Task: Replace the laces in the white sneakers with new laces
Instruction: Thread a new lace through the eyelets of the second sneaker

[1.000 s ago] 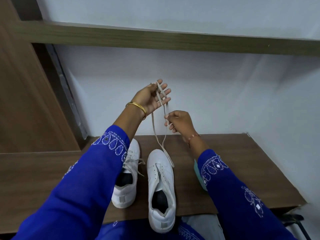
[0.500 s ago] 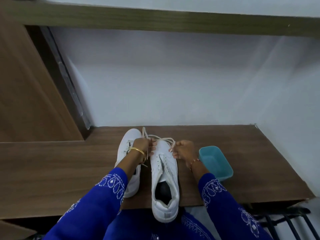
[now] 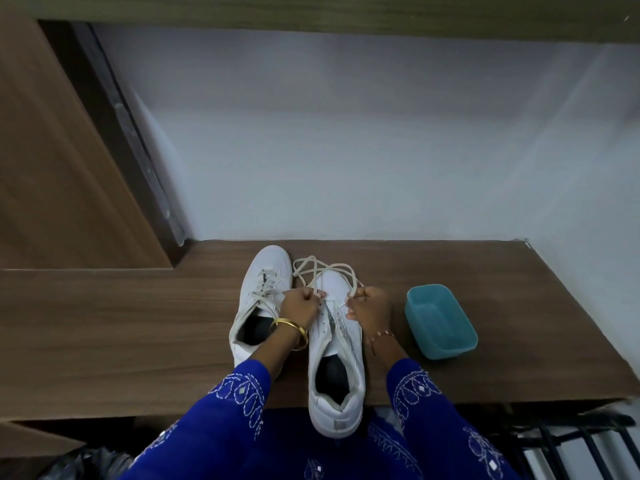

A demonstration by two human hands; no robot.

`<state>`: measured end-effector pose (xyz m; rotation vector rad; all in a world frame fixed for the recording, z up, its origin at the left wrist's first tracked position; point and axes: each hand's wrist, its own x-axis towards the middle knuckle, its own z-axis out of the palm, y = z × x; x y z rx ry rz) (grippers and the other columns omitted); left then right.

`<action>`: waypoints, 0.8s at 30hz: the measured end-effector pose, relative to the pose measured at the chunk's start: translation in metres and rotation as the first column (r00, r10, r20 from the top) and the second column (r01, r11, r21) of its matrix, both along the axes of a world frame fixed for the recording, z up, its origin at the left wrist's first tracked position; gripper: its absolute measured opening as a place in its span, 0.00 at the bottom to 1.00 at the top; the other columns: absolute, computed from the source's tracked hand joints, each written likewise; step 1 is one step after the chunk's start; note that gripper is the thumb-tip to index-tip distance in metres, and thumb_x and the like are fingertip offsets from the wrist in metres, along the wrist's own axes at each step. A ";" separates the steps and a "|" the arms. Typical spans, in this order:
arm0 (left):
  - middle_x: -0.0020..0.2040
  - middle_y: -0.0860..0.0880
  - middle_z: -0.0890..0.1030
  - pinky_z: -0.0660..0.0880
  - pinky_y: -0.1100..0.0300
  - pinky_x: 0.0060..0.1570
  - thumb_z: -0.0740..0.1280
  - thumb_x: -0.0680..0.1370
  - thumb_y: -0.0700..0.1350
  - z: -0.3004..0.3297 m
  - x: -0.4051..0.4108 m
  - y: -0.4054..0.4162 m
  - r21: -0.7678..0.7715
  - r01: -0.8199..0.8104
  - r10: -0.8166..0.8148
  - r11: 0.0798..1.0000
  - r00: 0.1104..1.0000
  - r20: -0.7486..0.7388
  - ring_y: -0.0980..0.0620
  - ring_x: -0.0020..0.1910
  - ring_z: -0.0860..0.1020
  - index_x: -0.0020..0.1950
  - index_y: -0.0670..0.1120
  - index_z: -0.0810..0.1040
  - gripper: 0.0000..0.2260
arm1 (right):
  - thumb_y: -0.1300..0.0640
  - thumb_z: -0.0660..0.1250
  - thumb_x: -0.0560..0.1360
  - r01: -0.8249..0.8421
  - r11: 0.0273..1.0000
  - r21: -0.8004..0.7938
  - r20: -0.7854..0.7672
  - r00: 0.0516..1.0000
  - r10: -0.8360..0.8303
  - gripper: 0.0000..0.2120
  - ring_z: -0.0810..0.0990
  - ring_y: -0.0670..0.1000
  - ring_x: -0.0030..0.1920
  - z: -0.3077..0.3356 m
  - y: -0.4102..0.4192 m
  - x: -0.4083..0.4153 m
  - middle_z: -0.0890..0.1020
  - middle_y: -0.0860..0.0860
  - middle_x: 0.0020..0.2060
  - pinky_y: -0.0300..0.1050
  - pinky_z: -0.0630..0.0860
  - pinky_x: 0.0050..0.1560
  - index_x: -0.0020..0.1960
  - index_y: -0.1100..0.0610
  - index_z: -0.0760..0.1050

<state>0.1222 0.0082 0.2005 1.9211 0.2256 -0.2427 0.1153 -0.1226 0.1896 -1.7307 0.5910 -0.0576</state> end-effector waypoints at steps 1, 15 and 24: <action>0.41 0.45 0.78 0.76 0.52 0.43 0.61 0.76 0.36 -0.003 0.001 0.001 0.032 -0.004 0.004 0.999 1.000 0.011 0.48 0.37 0.74 0.30 0.43 0.67 0.14 | 0.73 0.65 0.69 0.002 1.000 -0.011 0.009 1.000 -0.002 0.12 0.78 0.50 0.32 -0.001 0.000 0.000 0.80 0.58 0.36 0.36 0.77 0.27 0.33 0.59 0.72; 0.40 0.47 0.76 0.69 0.62 0.41 0.62 0.73 0.33 0.001 -0.018 -0.001 0.157 -0.070 0.050 0.985 0.991 0.128 0.49 0.41 0.74 0.56 0.41 0.75 0.12 | 0.69 0.67 0.70 -0.085 0.956 -0.281 0.075 0.991 0.110 0.07 0.72 0.43 0.30 -0.013 0.006 0.001 0.73 0.46 0.27 0.29 0.68 0.32 0.35 0.59 0.75; 0.51 0.41 0.77 0.73 0.55 0.50 0.61 0.76 0.44 0.004 -0.019 -0.009 0.633 0.127 -0.299 0.764 0.939 0.172 0.44 0.53 0.75 0.53 0.46 0.82 0.11 | 0.67 0.72 0.67 -0.018 0.986 -0.167 -0.014 1.000 0.016 0.15 0.81 0.59 0.40 -0.020 0.006 0.008 0.79 0.56 0.32 0.56 0.80 0.45 0.28 0.55 0.70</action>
